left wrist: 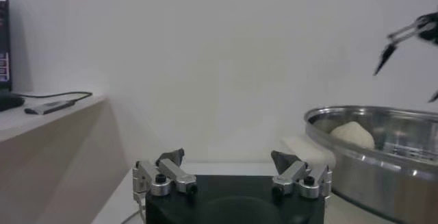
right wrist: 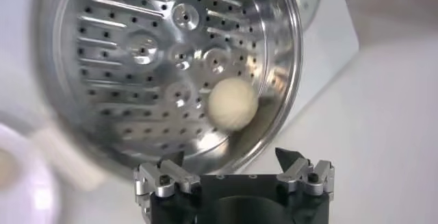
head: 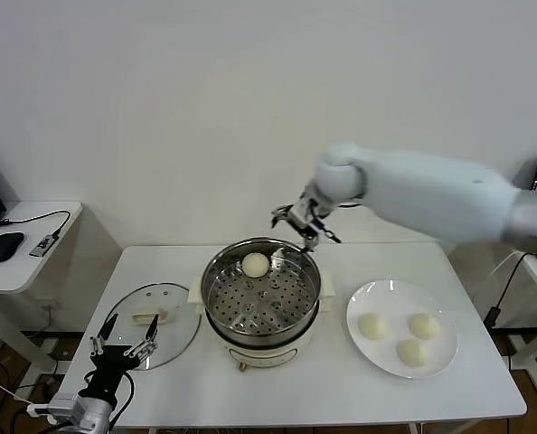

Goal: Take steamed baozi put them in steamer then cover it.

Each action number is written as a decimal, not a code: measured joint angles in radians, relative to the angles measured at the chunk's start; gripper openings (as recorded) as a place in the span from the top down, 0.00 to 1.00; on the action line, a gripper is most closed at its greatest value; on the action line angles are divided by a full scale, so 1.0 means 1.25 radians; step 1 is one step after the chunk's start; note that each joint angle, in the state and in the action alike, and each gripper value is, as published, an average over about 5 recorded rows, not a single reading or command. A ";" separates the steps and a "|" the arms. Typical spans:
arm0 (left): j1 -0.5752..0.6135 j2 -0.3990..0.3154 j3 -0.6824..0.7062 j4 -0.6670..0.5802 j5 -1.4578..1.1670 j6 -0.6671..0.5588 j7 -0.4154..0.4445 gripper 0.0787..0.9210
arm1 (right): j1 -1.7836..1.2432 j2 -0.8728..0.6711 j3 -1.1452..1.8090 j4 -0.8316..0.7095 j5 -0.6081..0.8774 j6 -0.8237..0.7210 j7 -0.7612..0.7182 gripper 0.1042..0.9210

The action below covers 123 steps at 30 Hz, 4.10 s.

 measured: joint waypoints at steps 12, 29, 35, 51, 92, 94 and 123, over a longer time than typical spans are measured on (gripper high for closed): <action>-0.002 -0.001 0.007 -0.005 0.012 0.001 0.003 0.12 | -0.058 -0.240 0.006 0.119 -0.019 -0.131 0.007 0.12; -0.001 -0.002 -0.001 0.008 0.018 0.002 0.003 0.12 | -0.373 -0.282 0.195 0.057 -0.141 -0.164 0.023 0.12; -0.005 -0.004 -0.002 0.014 0.019 0.002 0.003 0.12 | -0.455 -0.255 0.243 0.013 -0.160 -0.162 0.029 0.12; -0.010 -0.003 -0.003 0.026 0.022 0.000 0.002 0.12 | -0.574 -0.175 0.322 -0.080 -0.183 -0.155 0.052 0.15; -0.020 0.004 -0.008 0.023 0.023 -0.004 -0.002 0.12 | -0.078 -0.135 0.102 0.060 0.136 -0.269 0.034 0.46; -0.019 0.004 -0.010 0.023 0.021 -0.004 -0.002 0.12 | -0.048 -0.102 0.088 0.062 0.174 -0.285 0.045 0.46; -0.013 -0.015 -0.015 0.008 0.034 -0.021 0.000 0.12 | -0.131 0.351 0.038 -0.114 0.357 -0.451 0.184 0.45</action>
